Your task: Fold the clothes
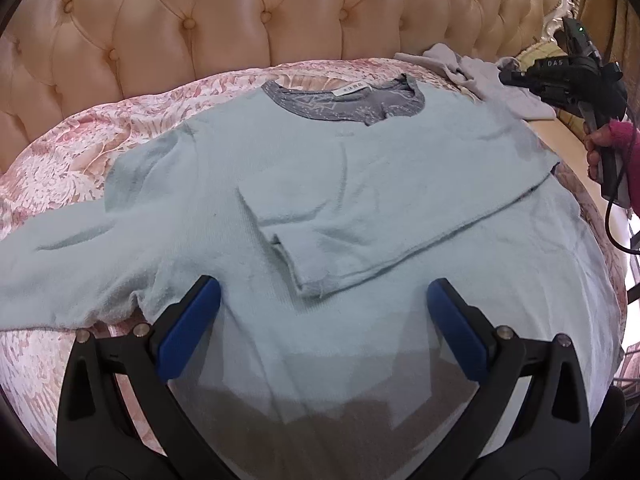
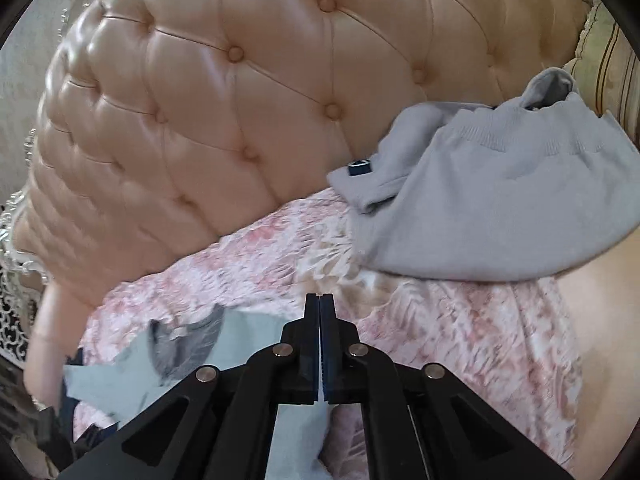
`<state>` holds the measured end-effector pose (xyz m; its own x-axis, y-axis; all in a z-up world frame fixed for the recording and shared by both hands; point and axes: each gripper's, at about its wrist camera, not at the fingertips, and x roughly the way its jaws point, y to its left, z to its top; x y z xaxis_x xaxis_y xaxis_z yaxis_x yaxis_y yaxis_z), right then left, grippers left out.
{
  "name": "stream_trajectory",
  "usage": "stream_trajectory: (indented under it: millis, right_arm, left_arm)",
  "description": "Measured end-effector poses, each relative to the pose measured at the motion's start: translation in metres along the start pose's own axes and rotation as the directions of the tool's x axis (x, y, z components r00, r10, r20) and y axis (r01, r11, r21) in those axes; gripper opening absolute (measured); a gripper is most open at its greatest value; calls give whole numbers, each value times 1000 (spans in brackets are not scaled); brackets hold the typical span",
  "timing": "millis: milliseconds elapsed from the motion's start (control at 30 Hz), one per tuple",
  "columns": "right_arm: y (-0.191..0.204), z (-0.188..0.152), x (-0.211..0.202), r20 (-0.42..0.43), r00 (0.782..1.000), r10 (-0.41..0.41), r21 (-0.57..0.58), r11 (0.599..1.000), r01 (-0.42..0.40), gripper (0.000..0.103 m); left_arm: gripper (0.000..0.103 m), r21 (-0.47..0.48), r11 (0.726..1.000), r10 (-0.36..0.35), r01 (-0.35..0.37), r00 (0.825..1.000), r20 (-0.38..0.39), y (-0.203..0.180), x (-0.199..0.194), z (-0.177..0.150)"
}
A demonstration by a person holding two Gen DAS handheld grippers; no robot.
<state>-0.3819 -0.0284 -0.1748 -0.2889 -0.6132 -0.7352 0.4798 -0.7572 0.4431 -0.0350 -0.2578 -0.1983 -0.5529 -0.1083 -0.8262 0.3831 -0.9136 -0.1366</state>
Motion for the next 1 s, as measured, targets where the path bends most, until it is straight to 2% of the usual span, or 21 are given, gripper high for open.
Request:
stream_trajectory:
  millis: [67, 133, 200, 233, 400, 467, 533, 567, 600, 633, 667, 700, 767, 900, 967, 1000]
  right_arm:
    - [-3, -2, 11, -45, 999, -24, -4, 1000, 24, 0]
    - [-6, -7, 14, -62, 998, 11, 19, 1000, -10, 6]
    - [-11, -11, 11, -59, 997, 43, 58, 998, -39, 6]
    - [-12, -13, 10, -56, 998, 38, 58, 998, -34, 11]
    - [-20, -23, 15, -101, 992, 76, 79, 995, -68, 16]
    - [-19, -25, 18, -111, 991, 81, 83, 994, -72, 22]
    - [-16, -26, 25, -128, 989, 75, 86, 994, -64, 39]
    - [-13, -27, 29, -140, 988, 64, 77, 996, -54, 40]
    - [-9, -28, 33, -147, 988, 41, 49, 998, -34, 40]
    - [-4, -30, 33, -140, 990, 19, 10, 1000, -17, 35]
    - [1, -32, 32, -133, 991, -7, -34, 999, 3, 15]
    - [5, -33, 34, -131, 991, -33, -59, 998, 26, 5]
    - [12, -35, 31, -100, 993, -57, -98, 994, 47, 4]
    - [29, -26, 10, 31, 999, -28, -138, 990, 32, 4]
    - [32, -22, 14, 34, 997, -65, -161, 984, 70, 4]
    - [30, -22, 26, -4, 995, -102, -168, 981, 100, 4]
  left_arm:
    - [103, -4, 1000, 3, -3, 1000, 12, 1, 0, -1]
    - [103, -6, 1000, 1, -1, 1000, 20, 2, 0, -1]
    - [103, -5, 1000, 1, -1, 1000, 22, 2, 1, -1]
    - [103, -5, 1000, 1, -1, 1000, 23, 2, 1, -1]
    - [103, -7, 1000, 1, 0, 1000, 26, 1, 1, -1]
    - [103, -7, 1000, 1, -1, 1000, 27, 1, 1, -1]
    - [103, -8, 1000, 1, 0, 1000, 27, 1, 1, -1]
    - [103, -8, 1000, 0, 0, 1000, 28, 1, 1, -1]
    - [103, -9, 1000, -1, 1, 1000, 28, 1, 1, -1]
    - [103, -10, 1000, -2, 2, 1000, 28, 2, 1, -1]
    - [103, -10, 1000, -2, 3, 1000, 29, 2, 1, -1]
    - [103, -12, 1000, -3, 4, 1000, 29, 2, 2, -1]
    - [103, -14, 1000, -4, 5, 1000, 31, 2, 2, -1]
    - [103, -15, 1000, -3, 3, 999, 34, 2, 2, -1]
    - [103, -17, 1000, -2, 3, 999, 33, 2, 2, -1]
    - [103, -17, 1000, -1, 2, 999, 34, 2, 2, -1]
